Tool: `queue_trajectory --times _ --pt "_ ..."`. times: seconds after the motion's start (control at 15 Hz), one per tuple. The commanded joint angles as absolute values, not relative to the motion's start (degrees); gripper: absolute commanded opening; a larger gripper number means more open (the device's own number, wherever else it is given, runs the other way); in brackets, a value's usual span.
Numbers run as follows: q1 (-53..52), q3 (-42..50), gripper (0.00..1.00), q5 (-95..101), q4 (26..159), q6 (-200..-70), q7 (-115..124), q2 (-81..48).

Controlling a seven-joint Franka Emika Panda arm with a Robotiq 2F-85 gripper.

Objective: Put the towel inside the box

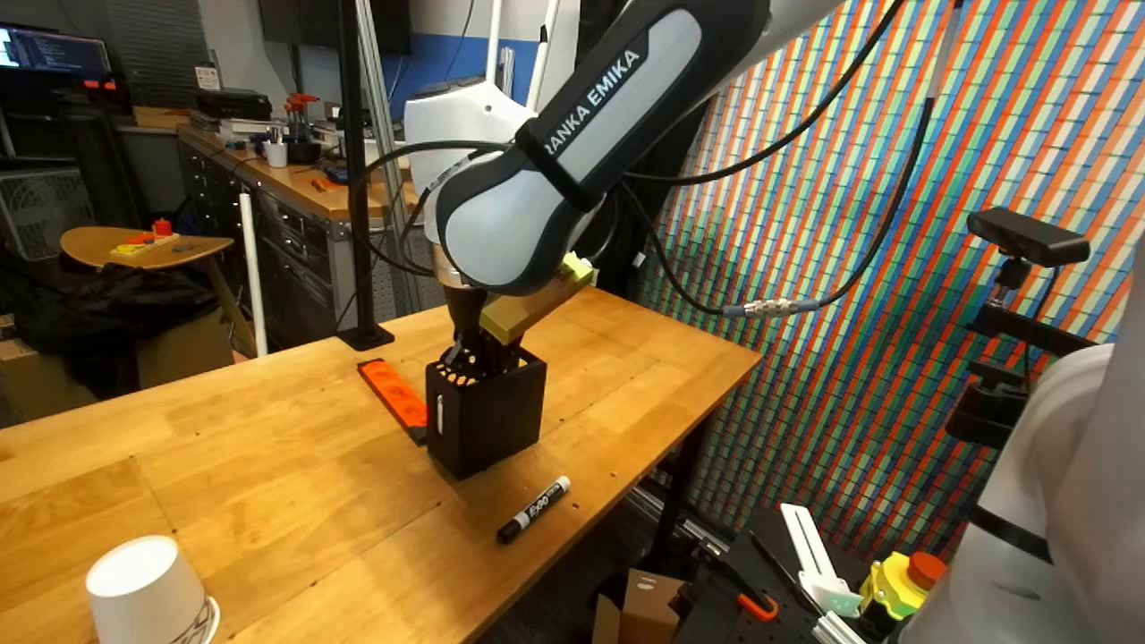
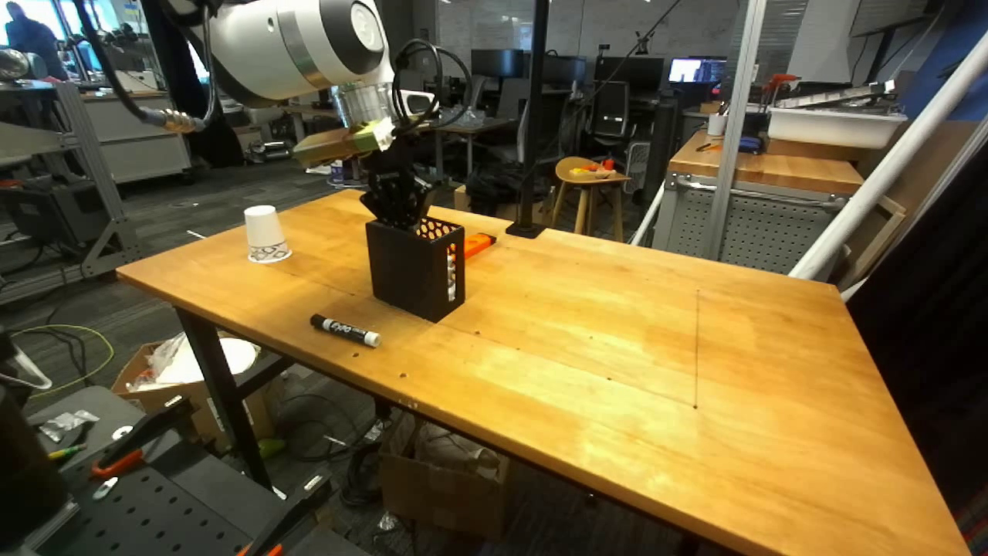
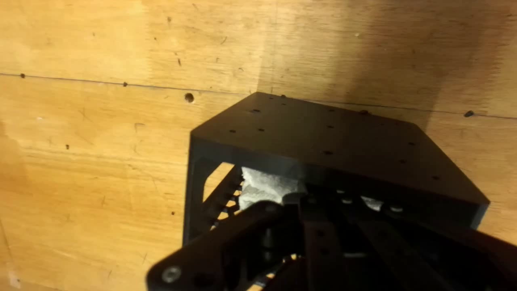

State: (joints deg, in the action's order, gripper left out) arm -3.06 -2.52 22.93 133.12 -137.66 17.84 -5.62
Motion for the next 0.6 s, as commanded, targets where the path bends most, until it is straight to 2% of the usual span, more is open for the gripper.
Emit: queue_trajectory --times 0.0,0.53 --pt "-3.2 -2.9 0.03 14.3 132.3 -138.2 12.3 -6.5" --pt "-2.7 -2.6 0.03 4.5 132.0 -137.9 6.0 -7.1"
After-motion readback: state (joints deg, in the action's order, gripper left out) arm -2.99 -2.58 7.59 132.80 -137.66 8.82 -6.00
